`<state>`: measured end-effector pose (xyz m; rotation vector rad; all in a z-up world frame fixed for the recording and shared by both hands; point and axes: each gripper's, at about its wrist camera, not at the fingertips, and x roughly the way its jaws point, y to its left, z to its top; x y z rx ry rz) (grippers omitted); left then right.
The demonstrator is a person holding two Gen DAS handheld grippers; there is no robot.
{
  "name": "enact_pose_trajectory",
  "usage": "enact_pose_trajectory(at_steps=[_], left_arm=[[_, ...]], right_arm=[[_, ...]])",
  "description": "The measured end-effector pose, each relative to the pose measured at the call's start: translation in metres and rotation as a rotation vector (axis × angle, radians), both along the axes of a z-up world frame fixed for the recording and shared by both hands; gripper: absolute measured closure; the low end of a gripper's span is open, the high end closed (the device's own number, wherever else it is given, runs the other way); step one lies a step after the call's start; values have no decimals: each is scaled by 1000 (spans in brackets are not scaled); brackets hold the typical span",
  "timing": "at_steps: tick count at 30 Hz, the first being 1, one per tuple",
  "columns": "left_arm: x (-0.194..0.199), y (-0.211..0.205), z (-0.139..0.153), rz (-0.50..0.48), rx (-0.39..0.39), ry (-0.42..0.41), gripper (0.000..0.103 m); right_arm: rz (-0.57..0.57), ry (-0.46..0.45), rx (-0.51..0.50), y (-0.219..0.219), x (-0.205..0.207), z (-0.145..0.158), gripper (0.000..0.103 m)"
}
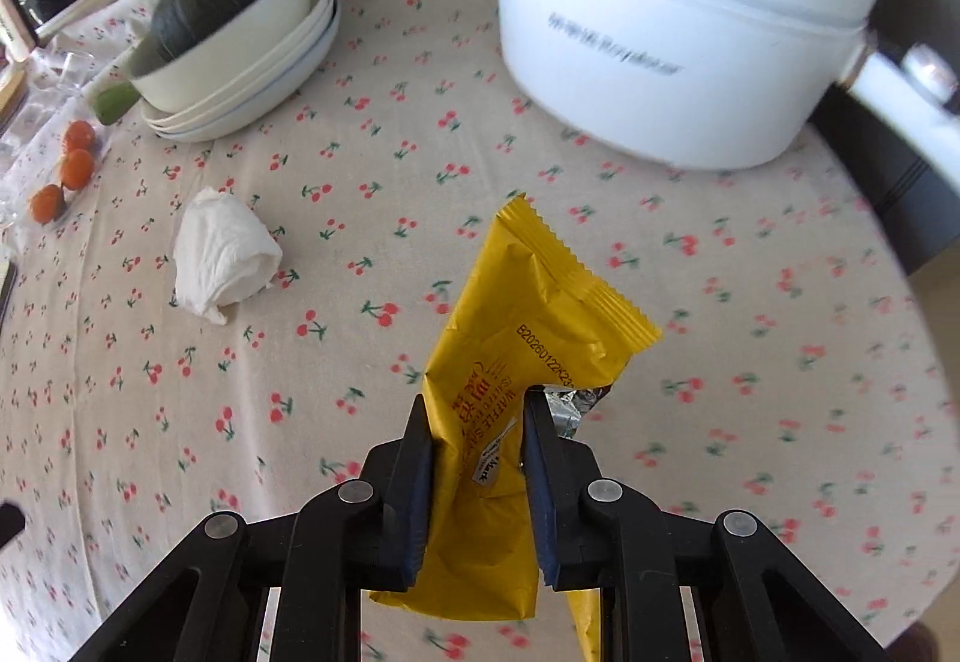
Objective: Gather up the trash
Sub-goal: 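Lift the wrapper with the right tool while the left tool grasps the white tissue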
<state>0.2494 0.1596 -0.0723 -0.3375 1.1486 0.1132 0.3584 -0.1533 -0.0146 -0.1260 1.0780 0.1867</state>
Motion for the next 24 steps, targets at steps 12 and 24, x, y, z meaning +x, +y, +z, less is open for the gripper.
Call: enact_pose_trajectory(at_steps=[12,24], left_arm=[[114,-73,-16,-78,-24,-100,5],[159,-86,-41,-100,-98,-98,81]], right_arm=[[-15,-123,-64,-67,-37,10,79],[-31,-85,-57,-86,-35,-13,79]])
